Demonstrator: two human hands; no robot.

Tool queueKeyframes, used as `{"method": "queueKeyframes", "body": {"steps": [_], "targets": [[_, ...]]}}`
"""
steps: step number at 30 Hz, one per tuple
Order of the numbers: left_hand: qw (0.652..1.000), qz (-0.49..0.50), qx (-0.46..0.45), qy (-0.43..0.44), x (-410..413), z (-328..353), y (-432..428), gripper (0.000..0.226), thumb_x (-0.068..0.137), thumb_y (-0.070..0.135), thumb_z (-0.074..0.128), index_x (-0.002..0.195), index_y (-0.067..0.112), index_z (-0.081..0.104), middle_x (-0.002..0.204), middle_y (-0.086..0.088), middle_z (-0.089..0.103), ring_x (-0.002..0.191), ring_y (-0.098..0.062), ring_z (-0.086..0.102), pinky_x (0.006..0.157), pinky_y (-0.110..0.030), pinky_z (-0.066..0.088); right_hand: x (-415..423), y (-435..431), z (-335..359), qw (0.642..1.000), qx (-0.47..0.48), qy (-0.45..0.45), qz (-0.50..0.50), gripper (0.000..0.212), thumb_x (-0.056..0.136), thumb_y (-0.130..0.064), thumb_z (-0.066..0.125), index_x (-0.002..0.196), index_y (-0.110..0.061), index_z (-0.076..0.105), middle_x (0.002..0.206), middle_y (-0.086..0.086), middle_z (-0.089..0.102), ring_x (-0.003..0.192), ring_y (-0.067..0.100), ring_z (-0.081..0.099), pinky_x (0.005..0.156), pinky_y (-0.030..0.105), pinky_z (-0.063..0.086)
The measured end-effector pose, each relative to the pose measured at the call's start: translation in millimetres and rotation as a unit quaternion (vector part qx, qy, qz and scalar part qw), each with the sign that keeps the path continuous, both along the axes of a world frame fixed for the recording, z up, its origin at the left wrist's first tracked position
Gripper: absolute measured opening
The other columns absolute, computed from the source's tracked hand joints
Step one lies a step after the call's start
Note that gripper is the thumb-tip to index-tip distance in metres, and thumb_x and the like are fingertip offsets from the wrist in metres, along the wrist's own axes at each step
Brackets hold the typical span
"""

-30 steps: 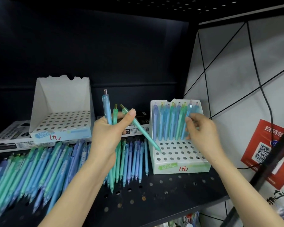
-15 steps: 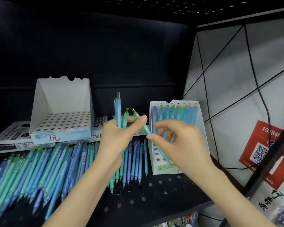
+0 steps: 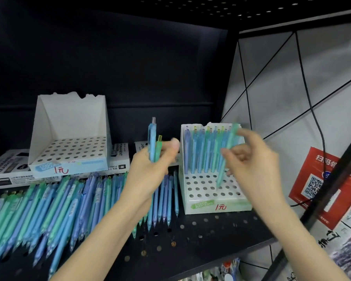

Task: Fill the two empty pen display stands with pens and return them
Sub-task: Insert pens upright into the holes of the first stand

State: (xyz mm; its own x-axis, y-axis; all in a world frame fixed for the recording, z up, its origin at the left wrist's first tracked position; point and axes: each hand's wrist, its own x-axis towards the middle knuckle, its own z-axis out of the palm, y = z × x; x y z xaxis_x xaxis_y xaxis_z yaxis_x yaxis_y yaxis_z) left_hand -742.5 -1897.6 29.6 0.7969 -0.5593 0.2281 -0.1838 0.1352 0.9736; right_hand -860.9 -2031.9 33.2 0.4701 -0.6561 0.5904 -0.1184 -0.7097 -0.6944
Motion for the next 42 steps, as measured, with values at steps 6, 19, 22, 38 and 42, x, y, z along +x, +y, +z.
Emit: {"method": "queueKeyframes", "body": {"steps": [6, 19, 22, 38, 42], "targets": [[0.996, -0.018, -0.026, 0.084, 2.1, -3.0, -4.0, 0.028, 0.095, 0.043, 0.042, 0.101, 0.019, 0.055, 0.062, 0.005, 0.055, 0.051, -0.008, 0.042, 0.038, -0.012, 0.030, -4.0, -48.4, -4.6, 0.993, 0.083, -0.066, -0.057, 0.018, 0.094, -0.018, 0.053, 0.111, -0.016, 0.050, 0.079, 0.009, 0.069, 0.062, 0.016, 0.067, 0.062, 0.030, 0.055], [0.996, -0.038, -0.020, 0.079, 4.9, -7.6, -2.3, 0.010, 0.097, 0.021, 0.046, 0.094, 0.012, 0.048, 0.069, -0.001, 0.049, 0.054, -0.011, 0.042, 0.037, -0.012, 0.032, 16.2, -59.2, -14.6, 0.996, 0.047, -0.035, -0.061, 0.025, 0.094, -0.019, 0.052, 0.114, -0.004, 0.056, 0.086, 0.005, 0.066, 0.064, 0.013, 0.065, 0.053, 0.021, 0.054], [0.996, -0.050, -0.031, 0.072, 6.3, -8.1, -3.2, 0.019, 0.097, 0.023, 0.045, 0.098, 0.009, 0.058, 0.066, 0.002, 0.050, 0.053, -0.008, 0.046, 0.039, -0.015, 0.031, 20.7, -56.2, -17.4, 0.997, 0.028, 0.013, -0.064, 0.018, 0.093, -0.017, 0.055, 0.104, -0.004, 0.060, 0.083, 0.006, 0.066, 0.059, 0.012, 0.063, 0.051, 0.023, 0.053], [0.995, -0.072, 0.025, -0.062, 2.9, -8.4, -1.9, 0.009, 0.082, 0.029, 0.064, 0.082, 0.024, 0.072, 0.063, 0.012, 0.064, 0.056, 0.001, 0.052, 0.064, -0.019, 0.045, 13.9, 0.2, 3.0, 1.000, -0.015, -0.013, -0.002, 0.022, 0.085, -0.041, 0.060, 0.093, -0.022, 0.070, 0.070, -0.012, 0.063, 0.061, 0.003, 0.056, 0.058, 0.015, 0.043], [0.983, -0.054, 0.061, -0.165, 2.1, -9.5, -4.7, 0.011, 0.083, 0.031, 0.065, 0.089, 0.029, 0.074, 0.080, 0.018, 0.071, 0.077, 0.006, 0.062, 0.072, -0.011, 0.043, 18.8, 26.2, 8.1, 0.987, 0.105, 0.004, 0.124, 0.017, 0.076, -0.040, 0.069, 0.080, -0.023, 0.070, 0.066, -0.006, 0.067, 0.057, 0.003, 0.060, 0.055, 0.017, 0.048]]}}
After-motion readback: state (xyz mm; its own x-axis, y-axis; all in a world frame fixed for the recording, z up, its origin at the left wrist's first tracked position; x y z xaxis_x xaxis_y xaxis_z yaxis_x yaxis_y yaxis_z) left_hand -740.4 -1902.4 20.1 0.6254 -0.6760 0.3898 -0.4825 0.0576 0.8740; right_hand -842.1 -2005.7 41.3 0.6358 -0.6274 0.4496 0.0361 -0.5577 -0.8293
